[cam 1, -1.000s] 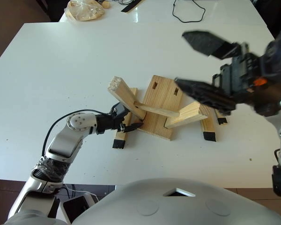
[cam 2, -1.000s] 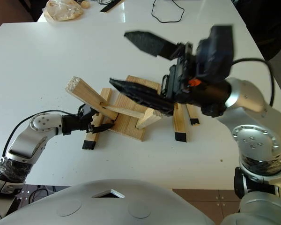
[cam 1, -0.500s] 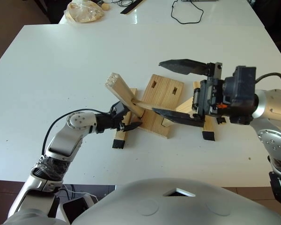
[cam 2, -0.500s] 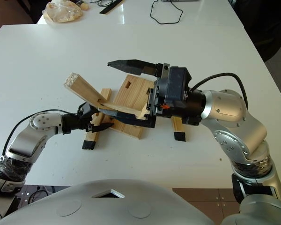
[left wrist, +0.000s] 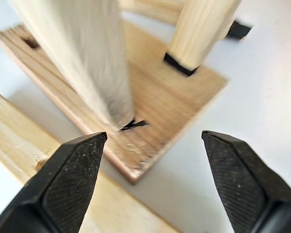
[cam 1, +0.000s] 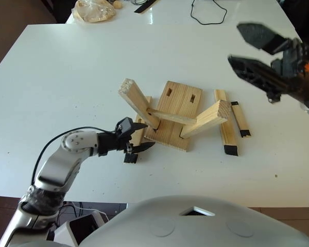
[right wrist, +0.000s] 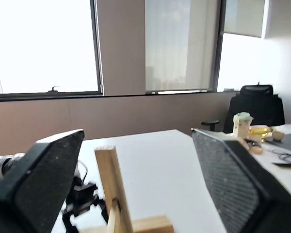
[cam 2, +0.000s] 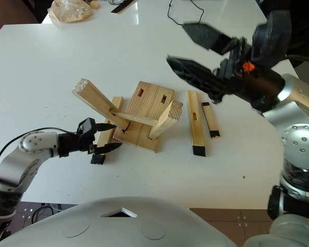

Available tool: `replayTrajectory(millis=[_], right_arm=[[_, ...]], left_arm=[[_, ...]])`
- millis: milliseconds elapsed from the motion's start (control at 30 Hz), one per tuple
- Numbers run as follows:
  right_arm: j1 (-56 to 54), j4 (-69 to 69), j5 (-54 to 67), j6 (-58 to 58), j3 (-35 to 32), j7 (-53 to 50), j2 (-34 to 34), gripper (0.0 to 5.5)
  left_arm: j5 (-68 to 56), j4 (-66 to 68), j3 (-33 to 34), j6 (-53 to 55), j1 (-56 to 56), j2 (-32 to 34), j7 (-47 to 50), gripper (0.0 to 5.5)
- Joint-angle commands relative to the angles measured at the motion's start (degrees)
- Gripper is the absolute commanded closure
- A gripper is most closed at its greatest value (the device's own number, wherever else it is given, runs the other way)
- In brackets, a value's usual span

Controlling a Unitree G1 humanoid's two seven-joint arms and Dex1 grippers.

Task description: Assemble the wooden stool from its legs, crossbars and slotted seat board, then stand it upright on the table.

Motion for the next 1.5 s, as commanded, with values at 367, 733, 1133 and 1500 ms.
replayTrajectory(millis=[367,733,1133,1500], right_arm=[[15.46,-4.59,-28.73,-9.30,10.57,14.37,-3.27,1.44],[12.48,-6.49,-31.12,-9.22,14.58,12.14,0.47,1.44],[10.42,-4.98,-34.04,-8.83,17.32,9.54,3.30,1.61],[10.81,-4.58,-35.83,-9.51,17.84,9.37,4.11,3.22]], left_arm=[[-20.59,-19.89,11.64,8.46,1.12,3.57,3.24,1.86],[-17.29,-17.98,5.65,8.99,-8.91,-0.11,12.38,1.86],[-13.92,-14.66,1.01,9.13,-16.71,-9.69,23.93,3.20],[-0.56,-14.77,-8.65,5.20,-15.31,-12.03,27.13,3.45]])
